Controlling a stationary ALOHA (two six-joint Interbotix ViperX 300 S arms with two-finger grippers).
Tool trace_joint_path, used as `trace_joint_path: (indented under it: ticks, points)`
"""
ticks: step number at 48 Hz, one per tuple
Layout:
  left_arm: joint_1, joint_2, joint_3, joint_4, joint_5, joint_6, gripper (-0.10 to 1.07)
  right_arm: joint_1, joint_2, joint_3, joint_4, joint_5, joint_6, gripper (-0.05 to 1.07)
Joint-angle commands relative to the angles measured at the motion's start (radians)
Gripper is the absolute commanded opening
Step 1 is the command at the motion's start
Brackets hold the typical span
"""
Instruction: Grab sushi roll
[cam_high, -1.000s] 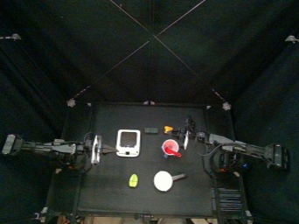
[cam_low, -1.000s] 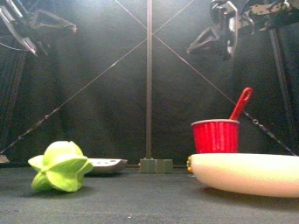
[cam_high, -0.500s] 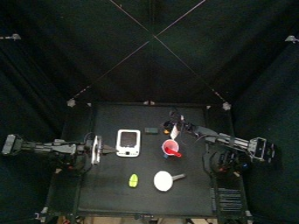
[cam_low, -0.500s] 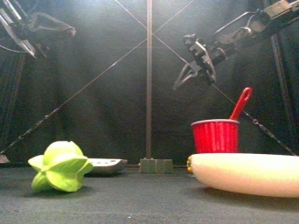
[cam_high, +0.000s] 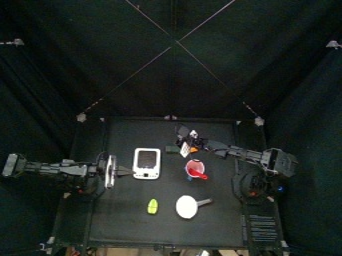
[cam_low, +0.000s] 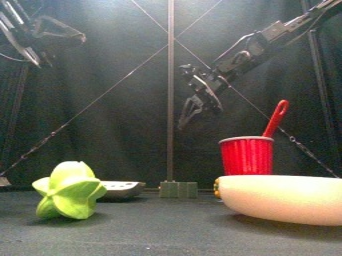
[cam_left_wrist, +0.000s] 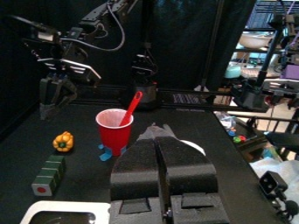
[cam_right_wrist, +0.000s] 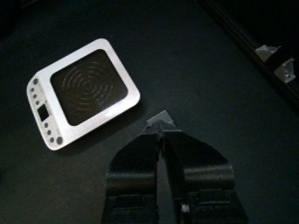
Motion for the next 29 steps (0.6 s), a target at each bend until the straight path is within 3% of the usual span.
trace_joint_path:
  ticks: [1, 15, 29]
  points:
    - [-0.002, 0.006, -0.012, 0.002, -0.009, -0.002, -0.01, 0.003, 0.008, -0.06, -0.003, 0.043, -0.005, 0.53]
    - [-0.002, 0.006, -0.009, 0.0, -0.009, -0.002, 0.0, 0.026, 0.074, -0.155, -0.074, 0.25, -0.008, 0.88]
    - [0.005, 0.006, -0.003, 0.0, -0.009, -0.002, -0.01, 0.023, 0.144, -0.235, -0.156, 0.416, -0.017, 0.92]
